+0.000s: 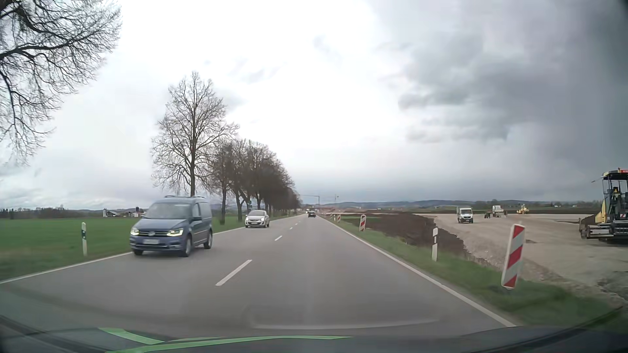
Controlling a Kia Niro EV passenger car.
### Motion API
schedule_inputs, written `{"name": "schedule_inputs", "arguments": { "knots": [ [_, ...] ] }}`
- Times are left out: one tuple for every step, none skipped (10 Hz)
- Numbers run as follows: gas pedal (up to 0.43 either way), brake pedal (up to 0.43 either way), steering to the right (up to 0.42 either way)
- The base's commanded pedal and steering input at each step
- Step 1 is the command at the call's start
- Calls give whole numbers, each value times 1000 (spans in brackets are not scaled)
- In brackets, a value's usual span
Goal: Follow the waypoints while adhering to traffic rules and regulations
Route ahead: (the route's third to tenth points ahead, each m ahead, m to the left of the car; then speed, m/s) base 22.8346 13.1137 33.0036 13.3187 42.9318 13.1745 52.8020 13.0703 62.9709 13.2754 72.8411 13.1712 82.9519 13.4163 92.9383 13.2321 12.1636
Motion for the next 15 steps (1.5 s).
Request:
{"name": "schedule_inputs", "arguments": {
  "knots": [
    [118, 0, -1],
    [118, 0, -1],
    [118, 0, -1],
    [118, 0, -1],
    [118, 0, -1],
    [118, 0, -1],
    [118, 0, -1],
    [118, 0, -1],
    [118, 0, -1],
    [118, 0, -1],
    [118, 0, -1],
    [118, 0, -1],
    [118, 0, -1],
    [118, 0, -1],
    [118, 0, -1]
  ]
}}
